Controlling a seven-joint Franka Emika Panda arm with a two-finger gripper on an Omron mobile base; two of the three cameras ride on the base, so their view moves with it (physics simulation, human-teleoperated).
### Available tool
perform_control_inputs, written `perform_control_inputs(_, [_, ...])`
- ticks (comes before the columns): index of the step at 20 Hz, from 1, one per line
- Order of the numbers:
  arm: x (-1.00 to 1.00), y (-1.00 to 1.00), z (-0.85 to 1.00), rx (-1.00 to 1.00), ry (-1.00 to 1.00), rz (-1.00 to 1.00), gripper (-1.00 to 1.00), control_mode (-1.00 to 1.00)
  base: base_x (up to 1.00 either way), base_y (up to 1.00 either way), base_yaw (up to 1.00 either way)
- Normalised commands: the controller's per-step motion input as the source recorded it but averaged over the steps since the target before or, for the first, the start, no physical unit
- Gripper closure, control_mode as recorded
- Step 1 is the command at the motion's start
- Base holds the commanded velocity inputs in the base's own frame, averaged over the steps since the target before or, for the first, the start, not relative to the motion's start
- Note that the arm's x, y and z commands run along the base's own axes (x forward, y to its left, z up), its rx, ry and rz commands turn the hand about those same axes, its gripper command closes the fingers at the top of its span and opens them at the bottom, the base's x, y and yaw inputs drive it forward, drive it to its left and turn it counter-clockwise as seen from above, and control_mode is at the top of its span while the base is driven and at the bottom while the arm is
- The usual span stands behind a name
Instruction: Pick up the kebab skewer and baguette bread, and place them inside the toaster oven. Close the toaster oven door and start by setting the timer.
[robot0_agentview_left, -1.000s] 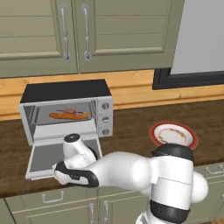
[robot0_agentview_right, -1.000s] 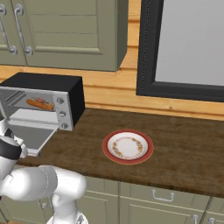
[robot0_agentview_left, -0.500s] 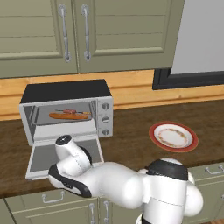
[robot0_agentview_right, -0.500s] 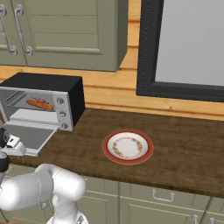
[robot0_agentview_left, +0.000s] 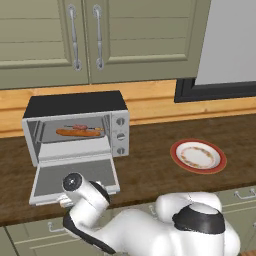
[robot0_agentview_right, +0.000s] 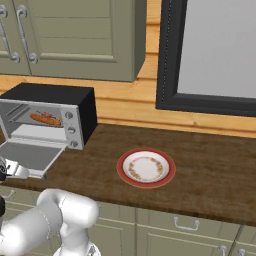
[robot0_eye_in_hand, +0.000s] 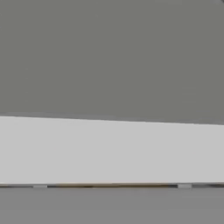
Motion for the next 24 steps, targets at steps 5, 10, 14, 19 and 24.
perform_control_inputs(5, [0.75,-0.37,0.40,0.00,-0.22,0.00,-1.00,-1.00,0.00,0.00,0.00])
perform_control_inputs(10, [0.72,-0.56,0.88,0.00,-0.17,-0.02,-1.00,-1.00,0.00,0.00,0.00])
perform_control_inputs(14, [0.72,-0.52,0.90,0.00,-0.17,-0.02,-1.00,-1.00,0.00,0.00,0.00])
perform_control_inputs(19, [0.83,-0.51,0.77,0.00,-0.13,-0.02,-1.00,-1.00,0.00,0.00,0.00])
perform_control_inputs(24, [0.82,-0.40,0.51,0.00,-0.07,-0.01,-1.00,-1.00,0.00,0.00,0.00])
